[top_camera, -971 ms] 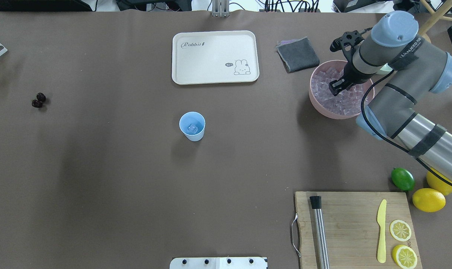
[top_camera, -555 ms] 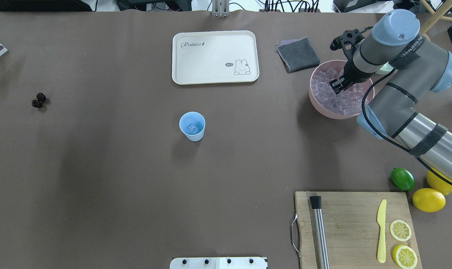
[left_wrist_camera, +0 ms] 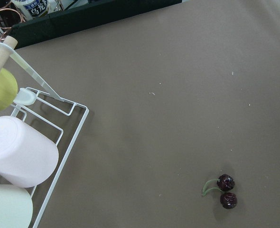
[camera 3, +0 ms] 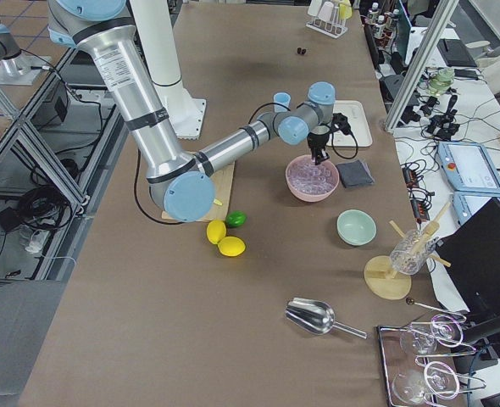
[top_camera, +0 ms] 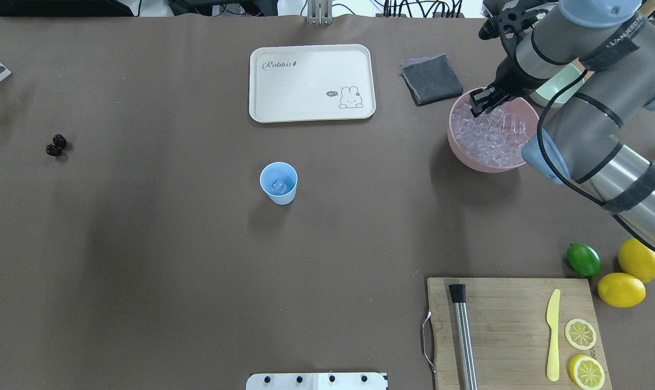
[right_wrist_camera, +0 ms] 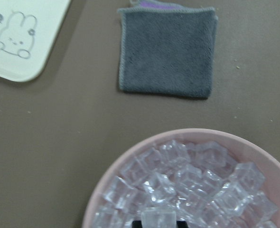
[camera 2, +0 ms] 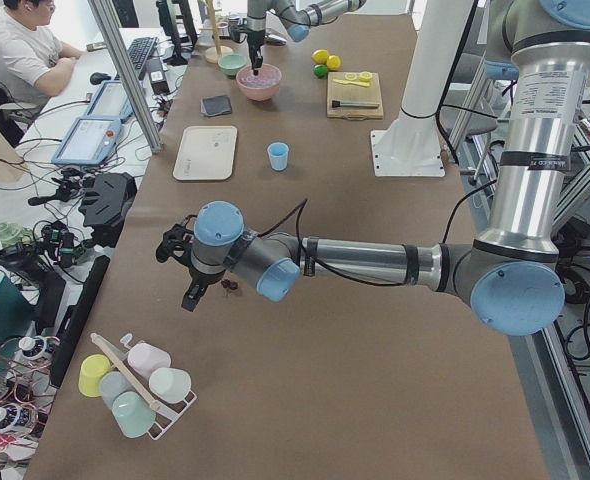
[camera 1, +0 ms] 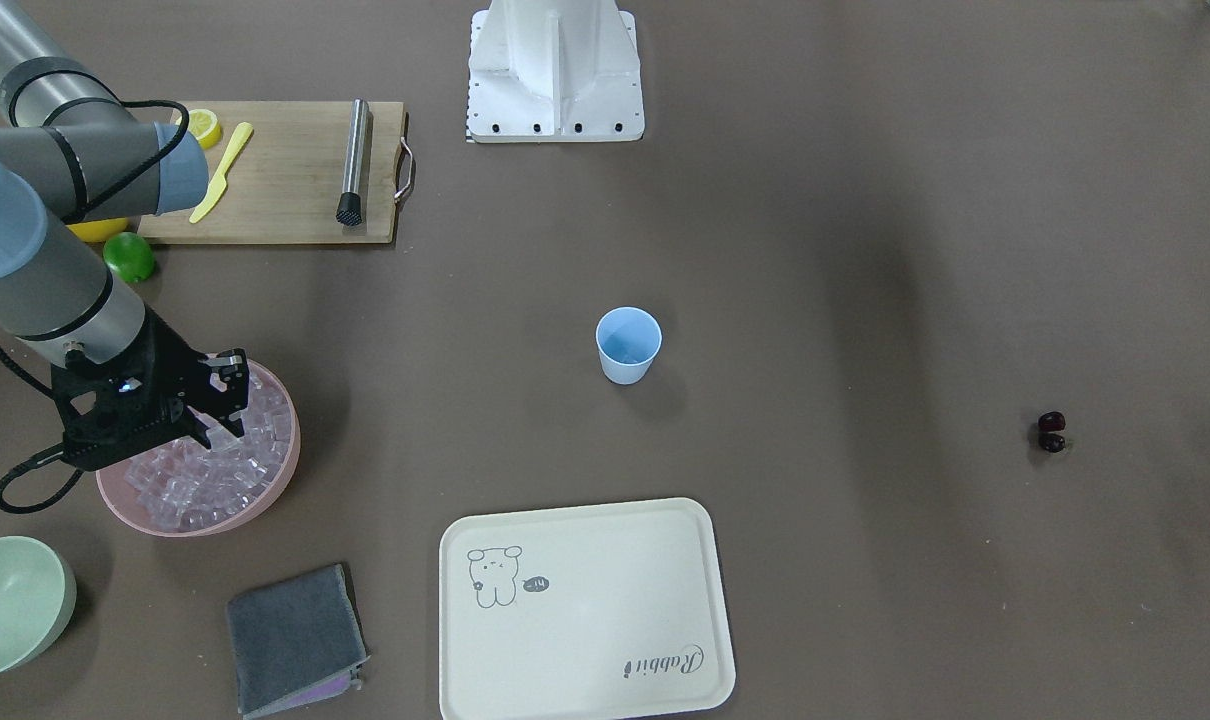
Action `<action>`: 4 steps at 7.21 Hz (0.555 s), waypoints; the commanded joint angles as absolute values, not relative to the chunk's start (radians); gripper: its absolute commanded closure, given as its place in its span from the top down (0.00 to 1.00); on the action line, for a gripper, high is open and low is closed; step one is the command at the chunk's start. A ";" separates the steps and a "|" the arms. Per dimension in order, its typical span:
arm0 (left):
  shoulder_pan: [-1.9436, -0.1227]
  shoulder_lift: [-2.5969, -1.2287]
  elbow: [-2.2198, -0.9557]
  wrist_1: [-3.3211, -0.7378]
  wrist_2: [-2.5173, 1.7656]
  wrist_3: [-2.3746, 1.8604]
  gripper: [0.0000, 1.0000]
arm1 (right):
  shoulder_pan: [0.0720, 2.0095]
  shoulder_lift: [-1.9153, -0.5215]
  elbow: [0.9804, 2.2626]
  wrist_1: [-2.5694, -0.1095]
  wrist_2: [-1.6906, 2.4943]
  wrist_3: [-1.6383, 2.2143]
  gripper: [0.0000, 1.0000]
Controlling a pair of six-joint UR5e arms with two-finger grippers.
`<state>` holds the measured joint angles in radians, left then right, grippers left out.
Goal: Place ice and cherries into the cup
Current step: 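Carry the ice cube over the blue cup and open the right gripper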
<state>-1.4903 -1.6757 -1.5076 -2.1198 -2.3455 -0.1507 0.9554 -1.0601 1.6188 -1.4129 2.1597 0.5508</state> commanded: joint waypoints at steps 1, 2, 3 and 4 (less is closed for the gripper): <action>-1.491 -1.674 -1.511 -2.120 -2.344 -0.153 0.98 | 0.805 -0.871 1.623 -1.492 2.079 0.819 0.00; -1.491 -1.675 -1.517 -2.120 -2.344 -0.156 0.98 | 0.722 -0.797 1.600 -1.497 1.986 0.915 0.00; -1.480 -1.690 -1.514 -2.118 -2.338 -0.158 0.98 | 0.662 -0.726 1.567 -1.497 1.932 0.990 0.00; -1.450 -1.703 -1.508 -2.118 -2.335 -0.158 0.98 | 0.608 -0.663 1.513 -1.497 1.886 1.041 0.00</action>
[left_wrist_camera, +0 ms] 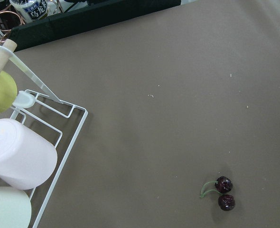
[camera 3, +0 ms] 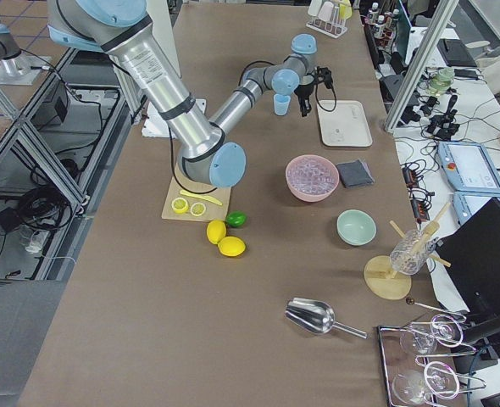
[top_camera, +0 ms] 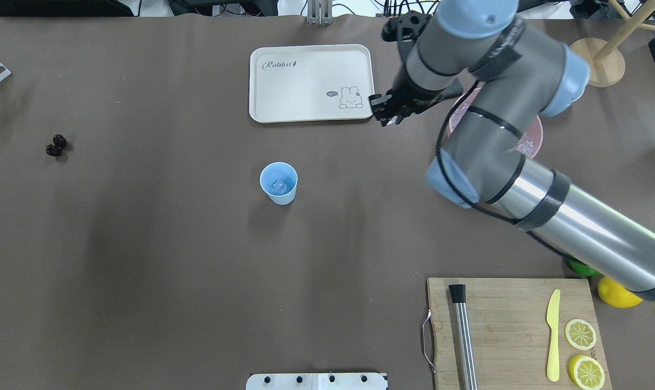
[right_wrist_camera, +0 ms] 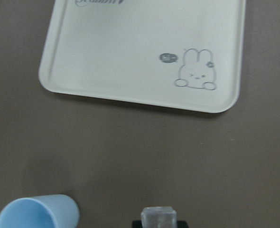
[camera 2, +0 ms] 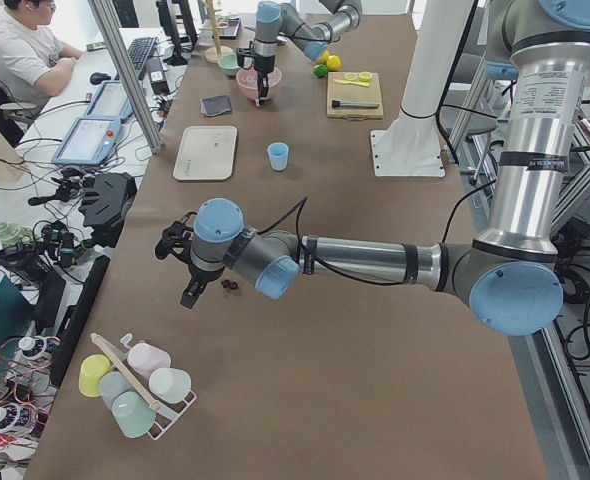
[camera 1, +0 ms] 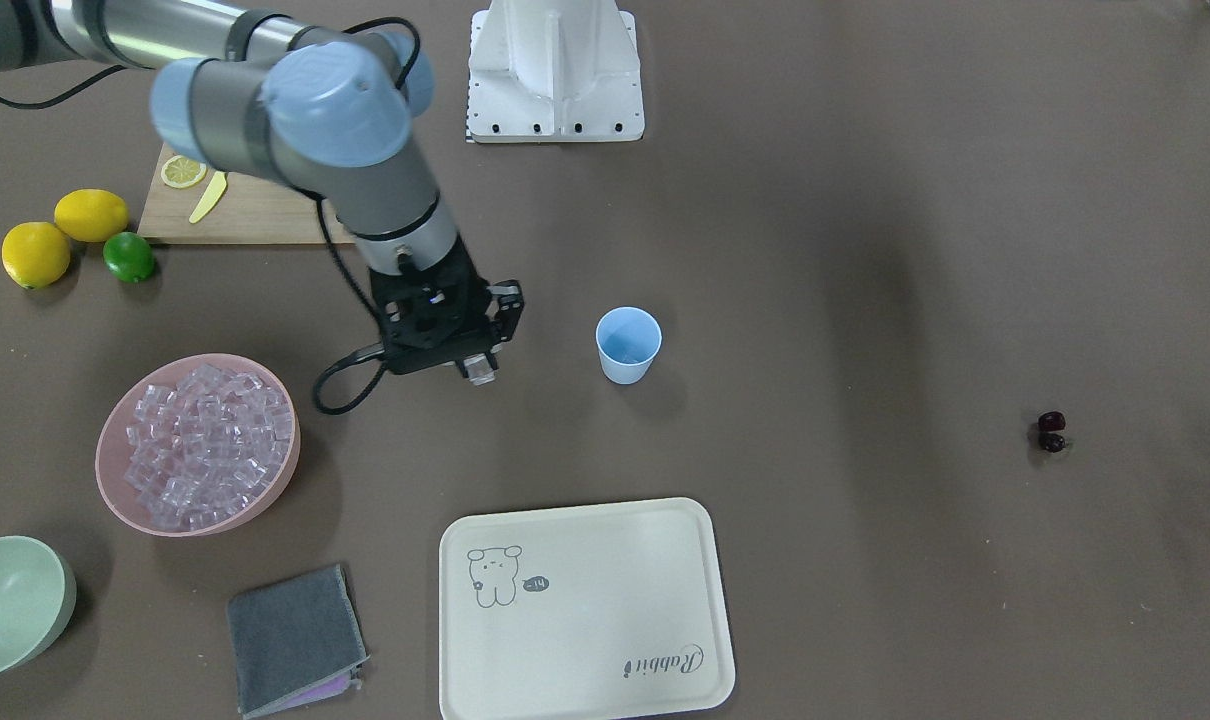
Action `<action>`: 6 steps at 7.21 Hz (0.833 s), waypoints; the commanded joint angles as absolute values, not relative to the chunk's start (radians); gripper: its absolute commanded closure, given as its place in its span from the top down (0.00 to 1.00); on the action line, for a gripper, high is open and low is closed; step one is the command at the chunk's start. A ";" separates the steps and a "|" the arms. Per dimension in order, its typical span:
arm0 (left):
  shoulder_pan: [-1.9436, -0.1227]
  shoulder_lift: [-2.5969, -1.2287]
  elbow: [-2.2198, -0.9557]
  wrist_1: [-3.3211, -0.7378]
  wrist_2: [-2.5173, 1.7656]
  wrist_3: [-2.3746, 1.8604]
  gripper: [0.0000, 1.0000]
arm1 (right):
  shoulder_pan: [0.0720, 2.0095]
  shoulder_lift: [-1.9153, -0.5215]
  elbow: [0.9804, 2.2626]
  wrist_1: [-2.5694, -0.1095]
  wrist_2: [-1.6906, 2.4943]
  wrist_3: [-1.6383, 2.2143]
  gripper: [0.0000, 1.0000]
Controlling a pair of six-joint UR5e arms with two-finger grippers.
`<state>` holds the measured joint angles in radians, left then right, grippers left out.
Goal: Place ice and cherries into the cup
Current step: 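Carry the ice cube over the blue cup and open the right gripper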
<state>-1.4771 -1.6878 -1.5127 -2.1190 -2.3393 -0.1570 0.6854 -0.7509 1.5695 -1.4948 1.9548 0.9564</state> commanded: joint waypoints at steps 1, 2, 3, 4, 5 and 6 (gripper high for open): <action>-1.433 -1.707 -1.511 -2.121 -2.335 -0.153 0.98 | 0.548 -0.628 1.473 -1.493 1.790 1.099 0.00; -1.433 -1.695 -1.509 -2.166 -2.335 -0.155 0.98 | 0.519 -0.602 1.456 -1.493 1.766 1.107 0.00; -1.433 -1.692 -1.508 -2.189 -2.335 -0.156 0.98 | 0.499 -0.589 1.427 -1.490 1.749 1.111 0.00; -1.433 -1.693 -1.506 -2.191 -2.335 -0.155 0.98 | 0.477 -0.588 1.414 -1.486 1.712 1.111 0.00; -1.433 -1.694 -1.500 -2.191 -2.335 -0.155 0.98 | 0.476 -0.588 1.410 -1.486 1.709 1.109 0.00; -1.433 -1.692 -1.503 -2.192 -2.335 -0.156 0.98 | 0.476 -0.588 1.396 -1.485 1.707 1.108 0.04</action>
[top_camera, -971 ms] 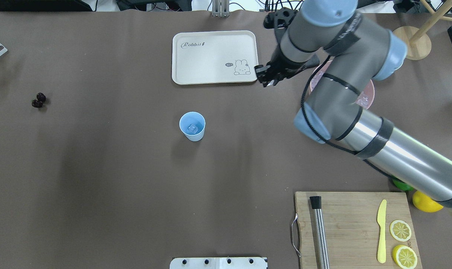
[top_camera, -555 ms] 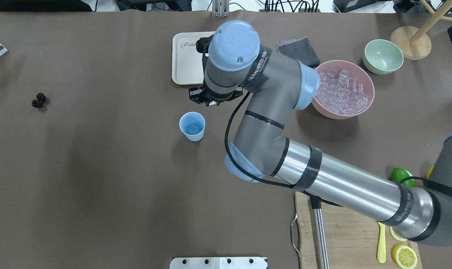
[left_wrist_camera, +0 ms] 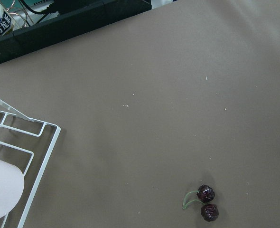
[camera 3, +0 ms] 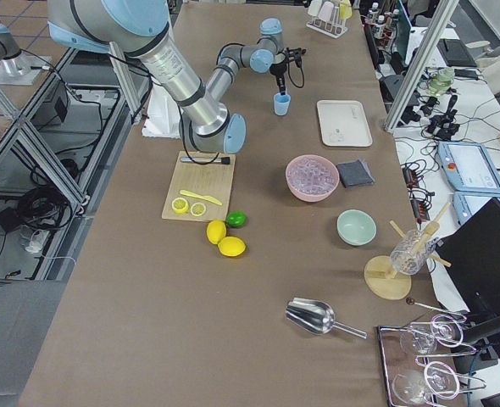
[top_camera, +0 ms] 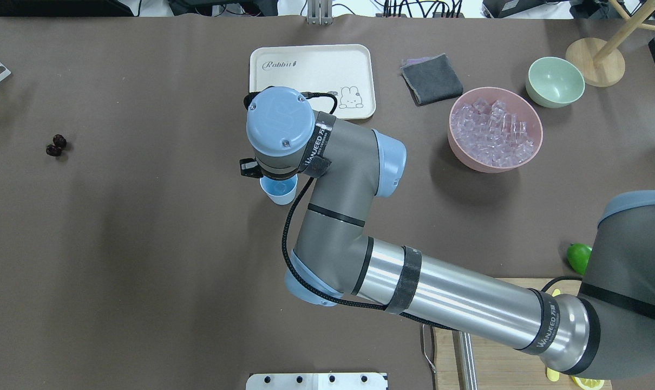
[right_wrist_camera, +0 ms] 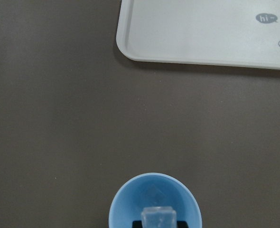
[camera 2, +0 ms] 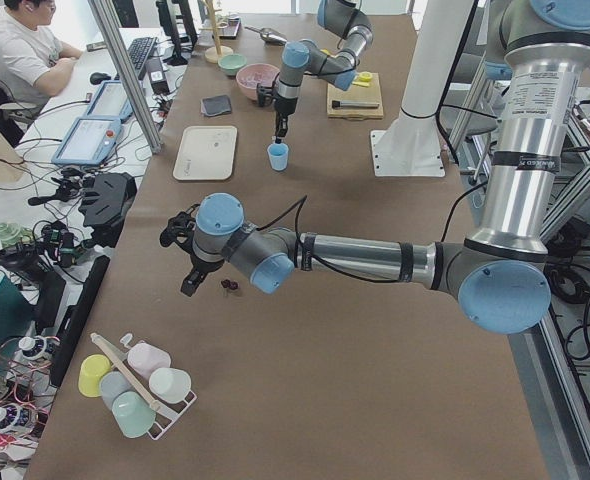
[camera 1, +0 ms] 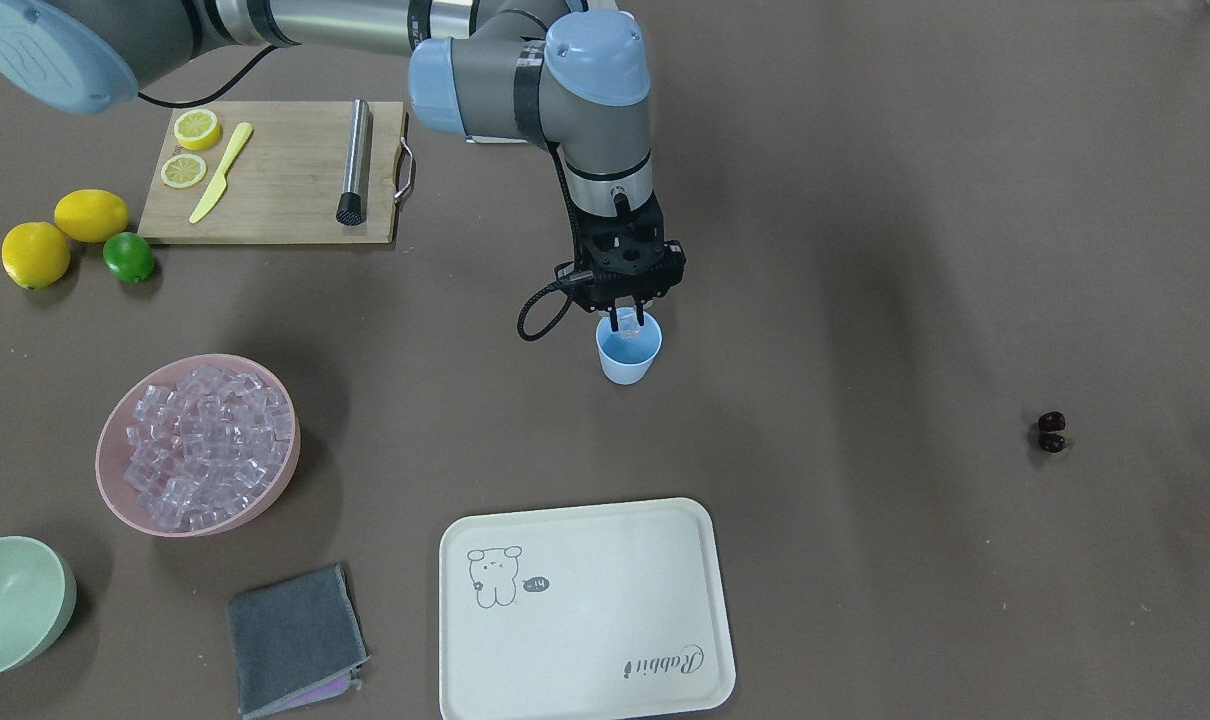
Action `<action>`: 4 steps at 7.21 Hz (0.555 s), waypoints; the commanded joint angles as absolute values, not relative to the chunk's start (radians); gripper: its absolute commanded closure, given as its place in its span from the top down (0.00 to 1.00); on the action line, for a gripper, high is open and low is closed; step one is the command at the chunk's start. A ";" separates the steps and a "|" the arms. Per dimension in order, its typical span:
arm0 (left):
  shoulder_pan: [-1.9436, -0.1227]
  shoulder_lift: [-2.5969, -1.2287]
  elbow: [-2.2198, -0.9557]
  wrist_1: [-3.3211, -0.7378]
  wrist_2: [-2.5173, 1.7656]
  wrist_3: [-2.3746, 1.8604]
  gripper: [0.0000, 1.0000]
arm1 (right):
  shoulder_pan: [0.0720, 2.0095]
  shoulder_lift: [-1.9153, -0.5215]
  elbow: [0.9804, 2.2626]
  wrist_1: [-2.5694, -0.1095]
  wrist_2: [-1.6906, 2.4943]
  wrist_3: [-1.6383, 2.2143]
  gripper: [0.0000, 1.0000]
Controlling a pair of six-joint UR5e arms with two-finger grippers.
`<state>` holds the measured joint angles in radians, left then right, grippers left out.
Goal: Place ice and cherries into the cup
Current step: 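Carry the ice cube over the blue cup and open the right gripper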
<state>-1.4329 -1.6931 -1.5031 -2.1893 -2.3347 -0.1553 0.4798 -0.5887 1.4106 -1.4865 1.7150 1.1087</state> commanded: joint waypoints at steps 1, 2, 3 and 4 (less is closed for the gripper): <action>-1.433 -1.690 -1.503 -2.192 -2.335 -0.160 0.98 | 0.476 -0.586 1.396 -1.480 1.706 1.109 0.29; -1.433 -1.692 -1.502 -2.191 -2.335 -0.156 0.98 | 0.476 -0.584 1.396 -1.480 1.704 1.112 0.70; -1.433 -1.690 -1.503 -2.191 -2.335 -0.156 0.98 | 0.476 -0.583 1.407 -1.480 1.704 1.112 0.85; -1.433 -1.692 -1.506 -2.192 -2.335 -0.158 0.98 | 0.489 -0.581 1.419 -1.486 1.706 1.111 0.94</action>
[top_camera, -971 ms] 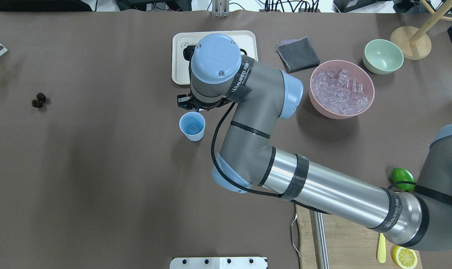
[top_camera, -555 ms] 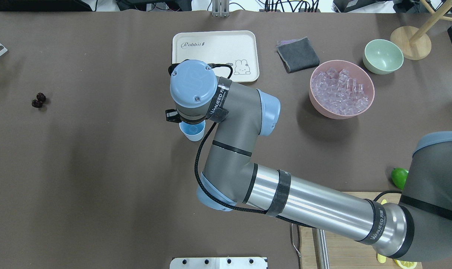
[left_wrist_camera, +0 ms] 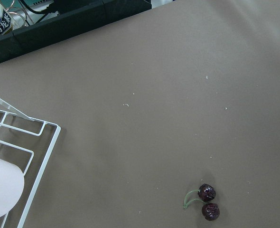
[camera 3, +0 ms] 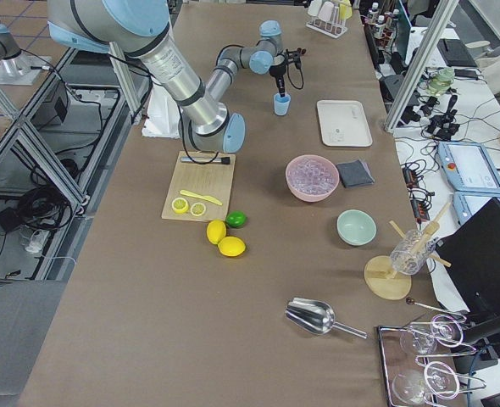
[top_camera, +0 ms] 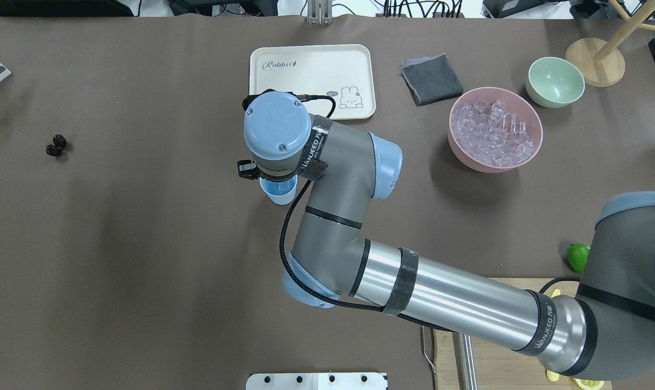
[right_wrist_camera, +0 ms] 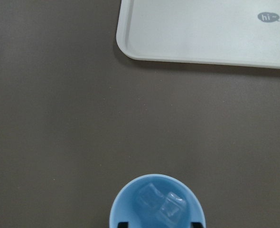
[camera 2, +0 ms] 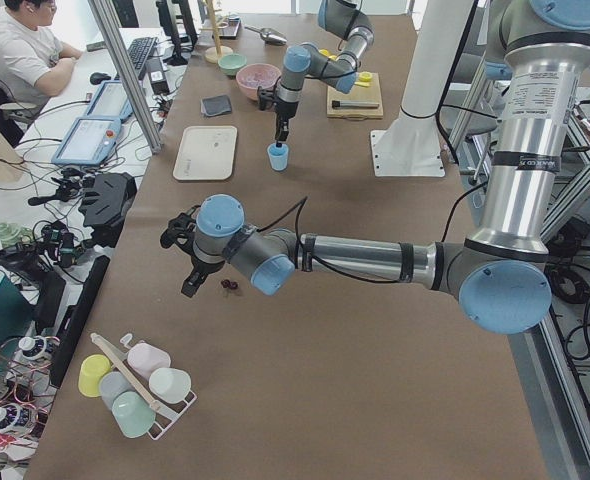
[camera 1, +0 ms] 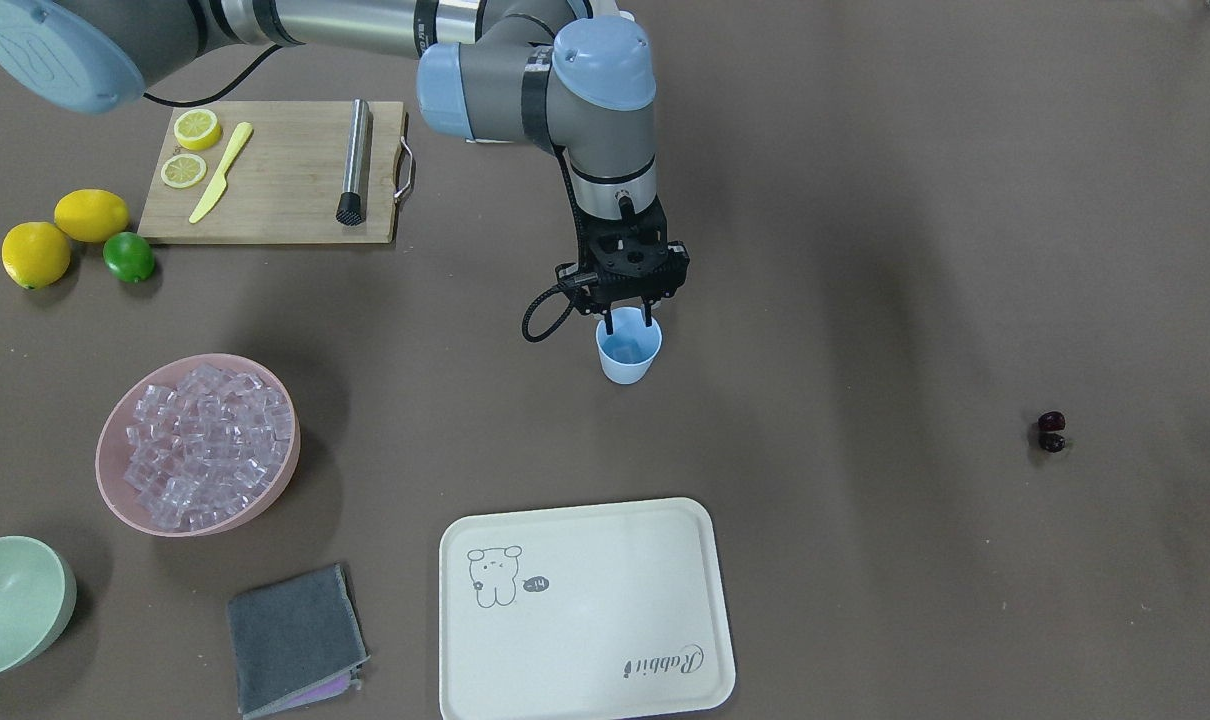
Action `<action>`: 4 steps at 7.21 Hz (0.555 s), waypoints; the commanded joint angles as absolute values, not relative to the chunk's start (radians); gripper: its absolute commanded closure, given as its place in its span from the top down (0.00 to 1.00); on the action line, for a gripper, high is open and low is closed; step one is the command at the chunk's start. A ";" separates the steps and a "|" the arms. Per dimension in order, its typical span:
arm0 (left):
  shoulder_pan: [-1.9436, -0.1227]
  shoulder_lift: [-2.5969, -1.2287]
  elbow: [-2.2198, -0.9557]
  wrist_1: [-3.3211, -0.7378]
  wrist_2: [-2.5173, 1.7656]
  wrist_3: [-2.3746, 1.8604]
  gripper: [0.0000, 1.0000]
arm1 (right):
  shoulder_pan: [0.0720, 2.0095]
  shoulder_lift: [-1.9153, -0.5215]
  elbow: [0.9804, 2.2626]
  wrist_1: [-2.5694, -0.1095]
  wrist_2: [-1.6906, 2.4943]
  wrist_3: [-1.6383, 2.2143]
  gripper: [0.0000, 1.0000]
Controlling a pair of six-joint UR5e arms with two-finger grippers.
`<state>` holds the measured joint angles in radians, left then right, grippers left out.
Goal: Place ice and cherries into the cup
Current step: 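Carry the ice cube over the blue cup and open the right gripper, then move the right gripper back to the pink ice bowl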
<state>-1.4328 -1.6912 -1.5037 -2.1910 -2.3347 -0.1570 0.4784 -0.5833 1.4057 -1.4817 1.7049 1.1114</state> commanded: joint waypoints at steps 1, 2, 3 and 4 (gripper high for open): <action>-1.433 -1.690 -1.505 -2.192 -2.335 -0.158 0.98 | 0.546 -0.616 1.504 -1.540 1.745 1.094 0.98; -1.431 -1.690 -1.508 -2.192 -2.335 -0.160 0.98 | 0.628 -0.623 1.572 -1.627 1.838 1.080 0.98; -1.428 -1.692 -1.503 -2.191 -2.335 -0.160 0.98 | 0.720 -0.674 1.641 -1.740 1.938 0.946 0.98; -1.425 -1.690 -1.500 -2.192 -2.335 -0.155 0.98 | 0.776 -0.775 1.699 -1.756 1.939 0.871 0.98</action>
<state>-1.4285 -1.6911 -1.5037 -2.1914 -2.3347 -0.1583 0.6926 -0.6798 1.6219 -1.6959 1.8947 0.9737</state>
